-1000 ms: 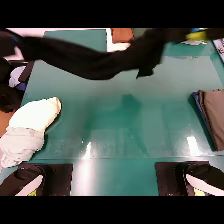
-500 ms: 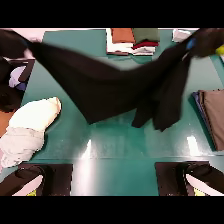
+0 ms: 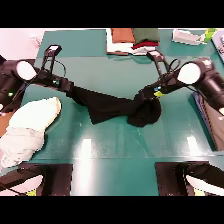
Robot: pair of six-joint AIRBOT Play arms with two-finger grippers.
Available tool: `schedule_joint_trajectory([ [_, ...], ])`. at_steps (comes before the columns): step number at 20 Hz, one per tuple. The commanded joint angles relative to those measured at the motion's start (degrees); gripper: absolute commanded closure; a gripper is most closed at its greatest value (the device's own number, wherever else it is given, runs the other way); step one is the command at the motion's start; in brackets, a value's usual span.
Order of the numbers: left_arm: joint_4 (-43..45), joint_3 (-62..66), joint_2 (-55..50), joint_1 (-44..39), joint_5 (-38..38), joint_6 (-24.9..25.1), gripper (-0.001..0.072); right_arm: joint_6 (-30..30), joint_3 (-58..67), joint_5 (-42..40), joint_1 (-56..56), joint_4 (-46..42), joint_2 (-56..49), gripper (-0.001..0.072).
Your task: Fold the shirts.
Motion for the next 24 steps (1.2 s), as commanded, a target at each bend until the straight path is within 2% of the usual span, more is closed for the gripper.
schedule_joint_trajectory([
  [1,0.15,-1.18,-2.67,-0.02,13.53,0.83,0.0685,0.11,1.86,-6.4,-3.15,0.04,-4.79,0.0691],
  [4,0.28,-1.05,-2.67,-0.02,15.47,0.81,0.0684,0.09,7.69,-6.47,-6.73,0.17,-7.58,0.0688],
  [5,0.48,-0.87,-2.67,-0.02,15.04,0.76,0.0585,0.09,9.46,-6.14,-7.72,0.24,-8.31,0.0568],
  [6,1.31,-0.15,-2.67,0.0,13.66,-0.28,0.036,0.09,10.97,-5.97,-8.5,0.31,-8.7,0.0353],
  [7,2.05,1.14,-2.54,0.35,10.91,-1.55,0.0255,0.09,12.37,-5.03,-9.31,0.26,-8.63,0.0319],
  [11,1.95,5.33,-2.38,2.64,-9.29,-4.13,0.0257,0.0,11.65,-2.14,-12.09,0.04,-3.34,0.0319],
  [13,-1.81,1.6,-2.38,1.4,-13.29,-4.15,0.0257,-0.15,7.43,-2.93,-12.52,0.02,0.55,0.0321],
  [15,-3.02,-3.82,-2.51,-2.16,-10.25,-5.05,0.0256,-0.15,3.08,-4.24,-13.07,0.13,3.52,0.0324],
  [19,-3.23,-11.69,-3.5,-9.38,-1.79,-10.45,0.0256,-0.13,-1.57,-4.5,-12.98,0.2,5.51,0.0324],
  [24,-7.32,-11.67,-9.22,-12.46,-0.63,-11.82,0.0256,-0.13,-1.64,-4.92,-10.21,0.17,5.38,0.0325],
])
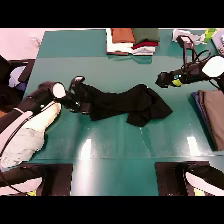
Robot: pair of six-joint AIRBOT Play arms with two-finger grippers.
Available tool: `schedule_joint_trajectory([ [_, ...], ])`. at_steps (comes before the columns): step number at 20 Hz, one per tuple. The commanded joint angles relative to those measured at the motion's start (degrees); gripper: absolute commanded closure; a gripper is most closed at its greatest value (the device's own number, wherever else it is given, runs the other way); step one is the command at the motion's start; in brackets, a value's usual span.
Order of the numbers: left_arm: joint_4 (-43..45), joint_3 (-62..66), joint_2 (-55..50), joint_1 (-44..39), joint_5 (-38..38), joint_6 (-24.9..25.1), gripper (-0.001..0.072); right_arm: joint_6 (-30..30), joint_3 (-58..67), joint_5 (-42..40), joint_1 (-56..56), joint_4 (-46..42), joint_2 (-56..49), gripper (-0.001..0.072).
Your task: Fold the shirts.
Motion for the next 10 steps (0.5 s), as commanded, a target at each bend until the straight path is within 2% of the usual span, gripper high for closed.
schedule_joint_trajectory([
  [1,-2.97,-0.94,-3.69,-1.75,1.44,-1.66,0.0256,0.07,-0.61,-0.39,1.84,0.04,0.35,0.0325],
  [8,-10.8,-0.79,-6.38,-1.77,4.42,-1.03,0.0275,0.11,-0.61,-0.46,3.08,0.09,0.35,0.0326],
  [10,-10.67,-0.15,-6.34,-1.75,4.2,1.01,0.0679,0.11,-0.61,1.05,2.91,0.07,0.37,0.0326],
])
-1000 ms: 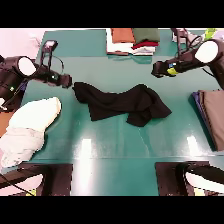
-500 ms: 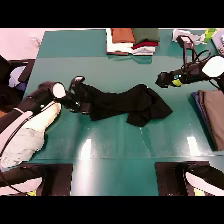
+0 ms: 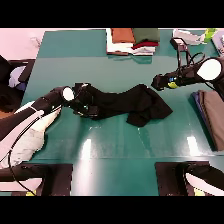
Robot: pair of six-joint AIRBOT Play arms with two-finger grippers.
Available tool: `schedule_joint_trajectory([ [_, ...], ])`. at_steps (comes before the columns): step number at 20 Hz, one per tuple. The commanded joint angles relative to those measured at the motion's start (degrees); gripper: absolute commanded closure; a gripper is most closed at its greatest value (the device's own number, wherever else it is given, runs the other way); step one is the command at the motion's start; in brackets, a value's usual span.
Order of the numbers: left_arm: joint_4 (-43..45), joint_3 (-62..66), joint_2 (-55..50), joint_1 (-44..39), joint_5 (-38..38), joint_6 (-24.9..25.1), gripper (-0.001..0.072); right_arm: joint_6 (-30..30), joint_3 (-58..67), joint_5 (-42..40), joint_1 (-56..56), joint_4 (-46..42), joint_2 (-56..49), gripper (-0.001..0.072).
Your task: Fold the shirts.
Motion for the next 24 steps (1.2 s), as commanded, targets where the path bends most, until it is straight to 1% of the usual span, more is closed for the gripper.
schedule_joint_trajectory([
  [1,-1.84,1.66,-0.24,0.15,-0.35,3.02,0.0685,0.04,-0.04,3.56,-0.59,0.0,0.02,0.0326],
  [3,-0.09,4.57,0.72,1.01,-2.54,3.48,0.0685,0.02,-1.79,7.89,-2.56,-0.04,0.83,0.0326],
  [6,5.62,7.23,4.66,1.22,-2.73,4.09,0.0685,0.02,-10.71,10.8,-7.5,0.02,5.64,0.0322],
  [8,7.26,7.74,6.49,1.22,-2.51,4.13,0.0685,0.04,-16.96,11.13,-10.97,0.35,8.66,0.0144],
  [9,7.45,7.78,6.78,1.22,-2.64,4.15,0.0685,0.04,-19.37,11.67,-12.59,1.81,9.33,0.0135],
  [12,7.43,7.82,6.75,1.22,-2.64,4.11,0.0685,0.04,-25.49,10.58,-16.72,8.94,8.35,0.0134],
  [15,7.43,7.82,6.73,1.22,-3.26,4.11,0.0685,0.02,-28.24,5.29,-17.66,14.8,4.5,0.0134],
  [19,7.41,7.82,6.75,1.22,-4.22,4.44,0.0685,-0.04,-28.2,-1.49,-17.66,21.07,-0.39,0.0134],
  [23,7.41,7.82,6.75,1.22,-4.09,4.44,0.0685,-0.02,-28.2,-4.81,-17.64,21.05,-2.21,0.0135],
  [24,7.41,7.82,6.75,1.22,-4.09,4.44,0.0685,-0.02,-28.2,-5.9,-17.64,21.07,-2.16,0.0146],
])
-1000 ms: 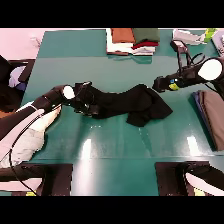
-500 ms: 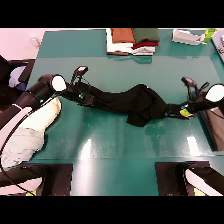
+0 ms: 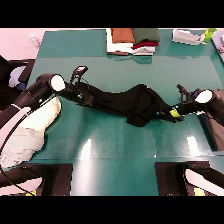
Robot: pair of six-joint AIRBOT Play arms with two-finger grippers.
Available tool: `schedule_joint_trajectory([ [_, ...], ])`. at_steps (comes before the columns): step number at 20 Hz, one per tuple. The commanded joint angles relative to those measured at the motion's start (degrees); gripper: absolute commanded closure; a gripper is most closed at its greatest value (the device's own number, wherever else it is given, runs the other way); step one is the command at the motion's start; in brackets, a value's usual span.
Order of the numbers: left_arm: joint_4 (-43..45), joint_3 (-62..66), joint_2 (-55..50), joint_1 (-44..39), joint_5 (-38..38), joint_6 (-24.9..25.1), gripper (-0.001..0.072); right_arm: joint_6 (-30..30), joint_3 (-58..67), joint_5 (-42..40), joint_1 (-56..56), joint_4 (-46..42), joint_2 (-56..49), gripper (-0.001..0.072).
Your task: Fold the shirts.
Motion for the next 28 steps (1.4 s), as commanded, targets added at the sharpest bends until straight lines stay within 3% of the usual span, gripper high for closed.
schedule_joint_trajectory([
  [1,0.07,0.04,0.04,0.0,-0.04,0.09,0.0685,-0.04,-0.2,-4.57,0.09,1.44,-1.03,0.0238],
  [2,0.07,0.04,0.04,0.0,-0.07,0.11,0.0685,-0.04,-0.2,-5.77,0.22,1.42,-1.03,0.0337],
  [4,0.09,0.04,0.04,0.0,-0.07,0.11,0.0685,-0.11,-0.2,-7.82,1.4,1.25,-1.03,0.0625],
  [5,0.11,0.04,0.04,0.0,-0.07,0.13,0.0685,-0.76,-0.15,-8.63,1.95,1.25,-1.01,0.0691],
  [8,0.13,0.07,0.04,0.0,-0.33,0.15,0.0685,-0.76,2.64,-6.49,4.04,-3.74,0.22,0.0696],
  [11,0.52,0.07,0.04,0.0,-1.05,0.2,0.0685,-1.86,7.48,0.13,4.2,-10.32,4.0,0.0689],
  [12,0.7,0.07,0.04,0.0,-1.05,0.2,0.0685,-4.44,8.55,2.36,4.22,-11.32,5.14,0.0528],
  [13,0.74,0.07,0.04,0.0,-1.05,0.17,0.0685,-5.57,9.01,3.8,4.22,-12.74,5.99,0.0174],
  [14,0.74,0.07,0.04,0.0,-1.03,0.17,0.0685,-5.57,8.52,4.35,4.22,-14.78,6.54,0.0119],
  [24,0.74,0.04,0.04,0.0,-1.64,0.17,0.0685,-5.4,11.61,1.86,4.24,-15.04,-11.06,0.0123],
  [28,0.74,0.04,0.04,0.0,-1.62,0.15,0.0685,-5.44,12.55,1.68,4.24,-15.08,-13.73,0.0254],
])
